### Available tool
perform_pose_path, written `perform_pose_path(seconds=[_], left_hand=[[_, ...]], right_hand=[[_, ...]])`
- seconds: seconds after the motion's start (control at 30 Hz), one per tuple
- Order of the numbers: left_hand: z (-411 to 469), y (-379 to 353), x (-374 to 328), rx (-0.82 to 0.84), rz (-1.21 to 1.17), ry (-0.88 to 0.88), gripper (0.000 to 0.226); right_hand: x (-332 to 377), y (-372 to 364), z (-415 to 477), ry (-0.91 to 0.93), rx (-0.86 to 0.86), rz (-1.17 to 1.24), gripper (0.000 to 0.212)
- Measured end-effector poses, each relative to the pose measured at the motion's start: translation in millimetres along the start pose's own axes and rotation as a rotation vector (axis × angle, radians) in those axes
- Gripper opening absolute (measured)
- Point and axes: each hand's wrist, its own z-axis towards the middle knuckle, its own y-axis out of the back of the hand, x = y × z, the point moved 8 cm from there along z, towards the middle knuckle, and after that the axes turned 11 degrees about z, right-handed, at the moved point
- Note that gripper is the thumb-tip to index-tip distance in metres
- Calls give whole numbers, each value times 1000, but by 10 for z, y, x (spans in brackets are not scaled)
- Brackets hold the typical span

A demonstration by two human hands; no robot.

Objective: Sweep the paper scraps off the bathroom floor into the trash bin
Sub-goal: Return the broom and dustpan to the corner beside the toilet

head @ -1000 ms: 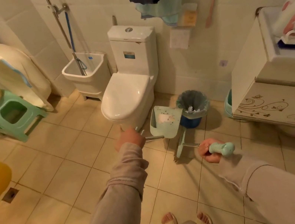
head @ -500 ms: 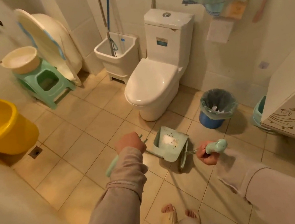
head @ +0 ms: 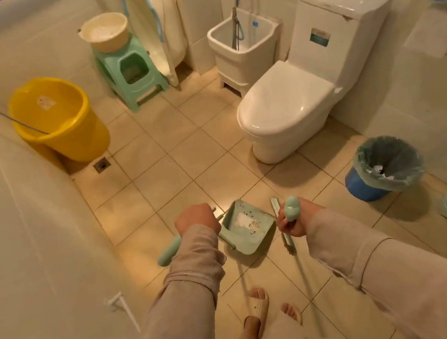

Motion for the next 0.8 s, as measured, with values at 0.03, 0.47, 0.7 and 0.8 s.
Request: perform_pose_path(seconds=[0.03,0.47,0.7,0.8], left_hand=[[-13,-38,41,6,0,13,22],[53,-206,695,8,12,131,22],[411,-122,973,-27,41,70,22],[715,109,1205,-71,44,42,23]], right_hand=[[-35,-84,7,-16,8,-23,29],[-208,-876,12,-30,128,-191,51],[-339,-1391,86,-73,139,-157,34],[-259,-1833,123,-55,124,-123,35]])
